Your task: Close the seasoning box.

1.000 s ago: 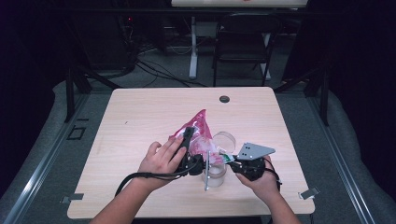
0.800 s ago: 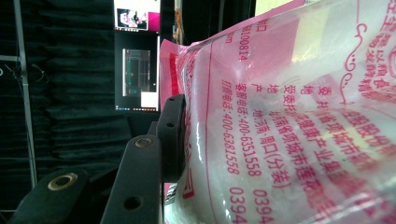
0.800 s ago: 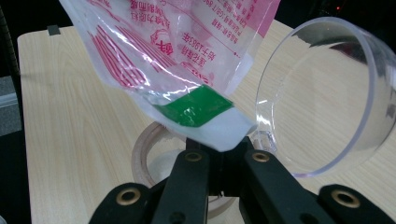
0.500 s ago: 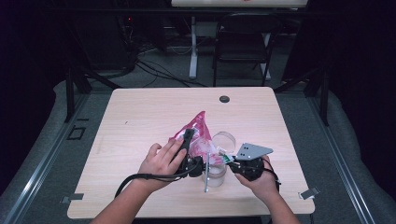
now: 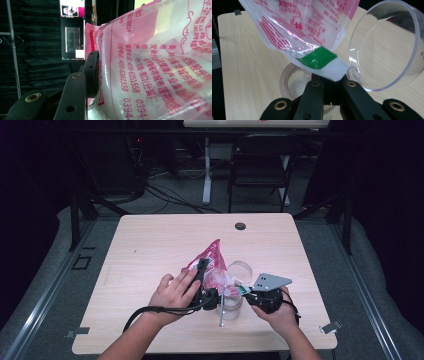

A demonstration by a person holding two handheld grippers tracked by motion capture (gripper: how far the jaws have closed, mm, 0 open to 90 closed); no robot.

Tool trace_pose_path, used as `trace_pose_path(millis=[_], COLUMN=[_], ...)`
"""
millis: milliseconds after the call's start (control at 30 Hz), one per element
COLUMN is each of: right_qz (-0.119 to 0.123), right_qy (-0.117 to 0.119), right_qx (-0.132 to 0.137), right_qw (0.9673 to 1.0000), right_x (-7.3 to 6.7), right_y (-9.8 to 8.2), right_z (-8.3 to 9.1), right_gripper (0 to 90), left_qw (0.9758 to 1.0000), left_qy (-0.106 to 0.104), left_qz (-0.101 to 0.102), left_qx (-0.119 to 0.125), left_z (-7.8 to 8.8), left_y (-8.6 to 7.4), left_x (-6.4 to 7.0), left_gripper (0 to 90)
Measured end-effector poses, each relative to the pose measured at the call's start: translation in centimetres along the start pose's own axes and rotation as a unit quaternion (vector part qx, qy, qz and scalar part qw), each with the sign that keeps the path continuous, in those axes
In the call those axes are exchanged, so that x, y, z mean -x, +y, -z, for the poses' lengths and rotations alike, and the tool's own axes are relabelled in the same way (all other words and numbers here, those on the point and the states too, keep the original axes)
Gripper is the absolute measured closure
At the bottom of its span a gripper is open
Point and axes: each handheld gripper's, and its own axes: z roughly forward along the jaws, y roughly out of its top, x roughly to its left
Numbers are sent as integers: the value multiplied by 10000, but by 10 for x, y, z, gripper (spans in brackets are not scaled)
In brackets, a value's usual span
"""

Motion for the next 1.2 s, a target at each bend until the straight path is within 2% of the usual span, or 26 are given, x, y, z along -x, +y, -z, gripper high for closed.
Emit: trace_pose_path(millis=[67, 233, 467, 1200], right_qz=[1, 10, 7, -8], right_qy=[1, -4, -4, -8], right_qx=[-2, -2, -6, -13], right_qw=[10000, 10000, 10000, 10000], right_x=[0, 0, 0, 1], right_y=[0, 0, 0, -1], right_z=[0, -1, -1, -1], right_gripper=[900, 900, 900, 900], left_qw=[10000, 10000, 10000, 10000], left_qy=[-44, -22, -23, -50], left_qz=[53, 10, 50, -15], left_qx=[-10, -12, 54, 8], left_z=[0, 1, -1, 0], left_y=[0, -1, -2, -1], left_x=[0, 0, 1, 0], left_gripper=[639, 639, 638, 636])
